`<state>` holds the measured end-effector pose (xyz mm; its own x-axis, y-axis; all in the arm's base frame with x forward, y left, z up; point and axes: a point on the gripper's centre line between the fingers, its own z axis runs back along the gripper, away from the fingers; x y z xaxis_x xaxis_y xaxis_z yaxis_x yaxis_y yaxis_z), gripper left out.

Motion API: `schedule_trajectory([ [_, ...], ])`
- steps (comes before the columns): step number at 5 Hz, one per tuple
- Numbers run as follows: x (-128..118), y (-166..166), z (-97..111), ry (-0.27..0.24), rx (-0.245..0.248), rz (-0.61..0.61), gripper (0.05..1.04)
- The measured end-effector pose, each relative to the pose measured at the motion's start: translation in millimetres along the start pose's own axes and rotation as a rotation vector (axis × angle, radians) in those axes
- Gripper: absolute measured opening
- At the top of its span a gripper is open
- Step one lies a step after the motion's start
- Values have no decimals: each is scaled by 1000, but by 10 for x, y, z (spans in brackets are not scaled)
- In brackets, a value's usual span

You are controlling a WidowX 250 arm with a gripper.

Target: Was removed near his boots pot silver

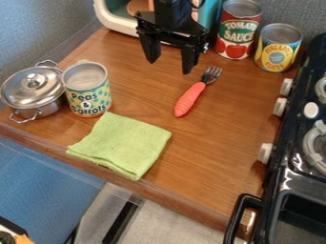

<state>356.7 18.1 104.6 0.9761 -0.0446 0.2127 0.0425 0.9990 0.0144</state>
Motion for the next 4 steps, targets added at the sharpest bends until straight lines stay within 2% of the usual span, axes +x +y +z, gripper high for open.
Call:
schedule_trajectory([
  [1, -49, -14, -84, 33, -10, -3, 1001],
  [2, -160, 141, -6, 51, -30, -7, 1001],
  [3, -346, 270, 187, 15, -8, -7, 1001],
  [4, -686, 442, 427, -18, 8, -12, 1001],
])
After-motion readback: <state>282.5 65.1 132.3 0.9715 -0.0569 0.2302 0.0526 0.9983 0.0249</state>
